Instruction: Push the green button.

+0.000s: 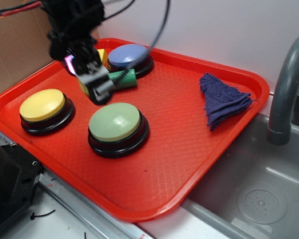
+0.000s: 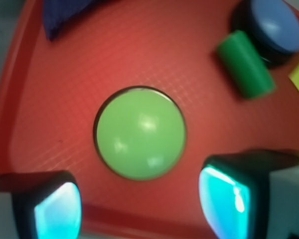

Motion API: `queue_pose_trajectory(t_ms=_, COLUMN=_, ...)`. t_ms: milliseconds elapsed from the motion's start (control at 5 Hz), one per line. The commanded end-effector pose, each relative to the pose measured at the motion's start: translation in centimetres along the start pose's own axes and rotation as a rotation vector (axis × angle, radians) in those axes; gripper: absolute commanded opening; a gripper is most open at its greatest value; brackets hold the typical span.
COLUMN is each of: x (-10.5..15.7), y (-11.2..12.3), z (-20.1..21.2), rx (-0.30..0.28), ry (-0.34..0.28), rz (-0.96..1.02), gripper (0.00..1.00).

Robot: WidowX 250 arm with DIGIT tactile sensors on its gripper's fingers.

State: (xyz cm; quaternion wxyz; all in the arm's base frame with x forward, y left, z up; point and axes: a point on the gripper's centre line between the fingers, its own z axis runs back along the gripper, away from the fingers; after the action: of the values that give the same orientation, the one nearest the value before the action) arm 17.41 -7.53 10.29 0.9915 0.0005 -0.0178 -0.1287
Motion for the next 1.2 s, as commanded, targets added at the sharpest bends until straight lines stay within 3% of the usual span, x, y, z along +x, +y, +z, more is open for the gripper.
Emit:
queue_pose_trajectory(t_ms=0, x=0.8, y=-0.4, z=-3.7, rx=-0.017, ry=0.038, rz=-0.084, gripper=1.0)
queue_pose_trajectory(t_ms=400, x=-0.2, y=0.2, z=-5.8, rx=-0.032, ry=0.101, rz=-0.077, gripper=1.0)
queue_pose_trajectory(t_ms=800, x=0.8, y=0.2, z=-3.2, rx=0.037, ry=0.111, rz=-0.075, gripper=1.0)
queue_pose_trajectory(t_ms=1000, x=1.5, y=0.6, z=-1.1, rx=0.057, ry=0.062, rz=-0.072, gripper=1.0)
